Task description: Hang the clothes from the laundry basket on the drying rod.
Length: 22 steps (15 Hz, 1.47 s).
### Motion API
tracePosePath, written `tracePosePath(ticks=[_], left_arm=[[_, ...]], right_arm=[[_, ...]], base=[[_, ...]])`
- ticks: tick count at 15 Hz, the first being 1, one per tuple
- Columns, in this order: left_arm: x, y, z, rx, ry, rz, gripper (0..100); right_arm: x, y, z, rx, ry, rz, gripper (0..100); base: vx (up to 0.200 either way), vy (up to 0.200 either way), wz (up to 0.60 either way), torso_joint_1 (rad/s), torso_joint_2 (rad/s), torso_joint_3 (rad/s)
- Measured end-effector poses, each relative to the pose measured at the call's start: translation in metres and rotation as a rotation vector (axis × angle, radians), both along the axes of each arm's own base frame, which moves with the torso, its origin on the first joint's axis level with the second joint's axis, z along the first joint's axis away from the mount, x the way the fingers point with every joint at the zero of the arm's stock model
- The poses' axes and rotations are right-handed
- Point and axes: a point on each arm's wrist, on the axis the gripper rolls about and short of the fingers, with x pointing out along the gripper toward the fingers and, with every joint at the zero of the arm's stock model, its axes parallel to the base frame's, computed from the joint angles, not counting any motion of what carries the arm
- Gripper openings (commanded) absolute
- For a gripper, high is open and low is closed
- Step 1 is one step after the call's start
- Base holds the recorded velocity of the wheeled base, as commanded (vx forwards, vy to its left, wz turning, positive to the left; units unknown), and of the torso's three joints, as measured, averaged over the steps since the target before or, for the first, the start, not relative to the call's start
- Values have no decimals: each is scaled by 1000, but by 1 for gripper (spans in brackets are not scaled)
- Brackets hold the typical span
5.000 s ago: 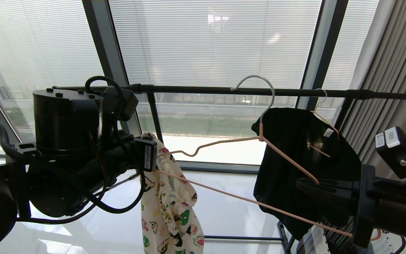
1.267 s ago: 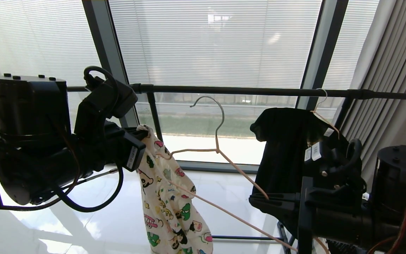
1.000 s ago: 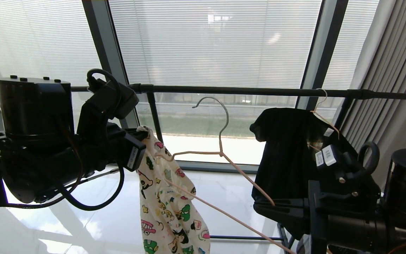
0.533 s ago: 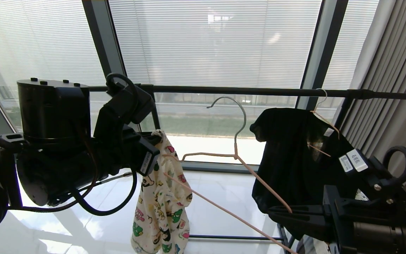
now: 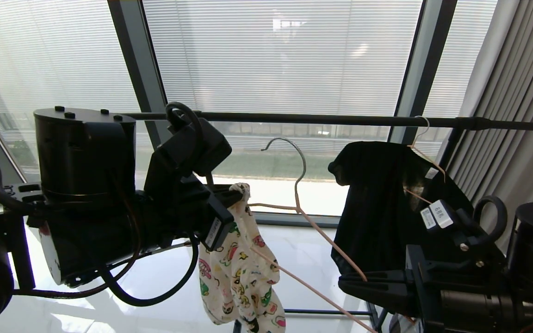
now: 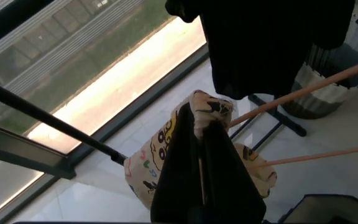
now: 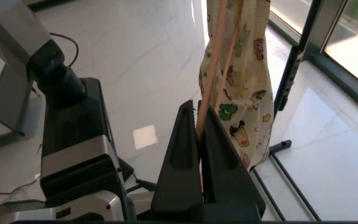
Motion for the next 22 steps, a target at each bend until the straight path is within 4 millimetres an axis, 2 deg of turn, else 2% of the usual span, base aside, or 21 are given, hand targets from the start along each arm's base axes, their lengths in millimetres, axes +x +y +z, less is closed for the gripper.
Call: tracePosePath(ticks=[3,7,16,21,22], left_arm=[[-6,-9,4,-10,-12,-44,0],[-7,-11,7,-17,-20,-54,0],[-11,-14,15,-34,-42,-75,0],[-16,-13,16,-37,-46,-81,0],[-17,-12,15,-36,-45,-81,100]], right_arm=[[9,13,-11,-12,24,14,0],[14,19,-22,-43,58,15,0],[32,39,-22,37,33,-2,0],[40,46,-22,42,15,-70,0],[41,47,-22,45,11,-75,0]], base=[[0,0,0,0,0,0],[0,0,0,0,0,0],[0,0,0,0,0,0],[0,0,0,0,0,0],[0,0,0,0,0,0]])
